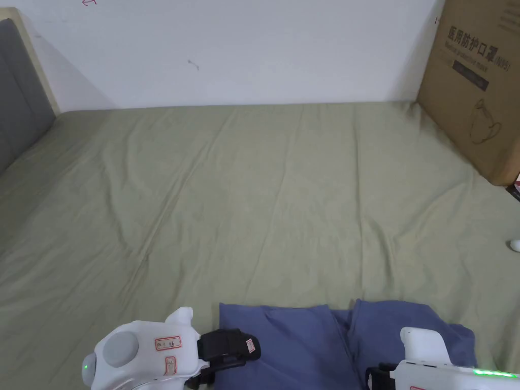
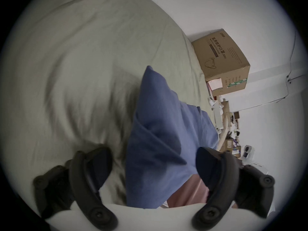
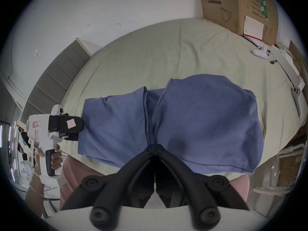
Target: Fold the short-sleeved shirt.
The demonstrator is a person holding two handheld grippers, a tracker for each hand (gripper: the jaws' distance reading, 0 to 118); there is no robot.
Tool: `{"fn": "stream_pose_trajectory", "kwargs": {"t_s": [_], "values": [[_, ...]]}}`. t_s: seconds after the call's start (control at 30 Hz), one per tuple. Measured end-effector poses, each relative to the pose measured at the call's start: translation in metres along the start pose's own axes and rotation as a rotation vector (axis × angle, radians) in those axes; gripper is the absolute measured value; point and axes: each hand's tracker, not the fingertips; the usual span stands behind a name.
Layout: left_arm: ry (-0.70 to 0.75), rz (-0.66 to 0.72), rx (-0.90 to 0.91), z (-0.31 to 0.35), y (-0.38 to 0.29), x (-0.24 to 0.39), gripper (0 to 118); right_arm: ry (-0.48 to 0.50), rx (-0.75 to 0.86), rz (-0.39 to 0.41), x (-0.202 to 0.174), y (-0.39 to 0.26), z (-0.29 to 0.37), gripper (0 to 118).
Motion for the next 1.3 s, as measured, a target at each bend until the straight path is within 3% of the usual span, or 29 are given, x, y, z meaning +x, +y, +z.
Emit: {"fn": "stream_pose_trajectory", "kwargs": {"t_s": [0.03, 0.07, 0.1, 0.37, 0.47, 0.63, 0.87, 1.07, 1.3], "values": [[0.007, -0.012, 0.0, 0.001, 0.002, -0.005, 68, -0.005, -0.006, 0.004, -0.002, 0.0, -0.002, 0], [0.029, -0.015, 0.002, 0.002, 0.005, -0.004, 34, -0.01, -0.016, 0.012, -0.005, -0.001, -0.003, 0], [0.031, -0.014, 0.001, -0.001, 0.006, -0.005, 16, -0.012, -0.022, 0.018, -0.007, -0.001, -0.004, 0], [-0.172, 0.117, 0.0, 0.026, 0.012, -0.044, 14, -0.032, -0.04, 0.042, -0.022, 0.006, -0.007, 0], [-0.088, 0.073, 0.044, 0.057, 0.015, -0.056, 14, -0.04, -0.045, 0.047, -0.028, 0.01, -0.009, 0], [0.004, 0.13, 0.132, 0.12, 0.027, -0.098, 13, -0.024, -0.048, 0.071, -0.04, 0.012, -0.013, 0], [0.14, 0.14, 0.187, 0.18, 0.02, -0.102, 13, 0.005, -0.071, 0.092, -0.05, 0.005, -0.023, 0], [0.164, 0.095, 0.214, 0.18, 0.015, -0.056, 13, 0.023, -0.065, 0.072, -0.045, 0.002, -0.019, 0], [0.119, -0.127, 0.259, 0.171, 0.018, 0.055, 13, -0.004, -0.035, 0.034, -0.021, 0.003, -0.007, 0]]}}
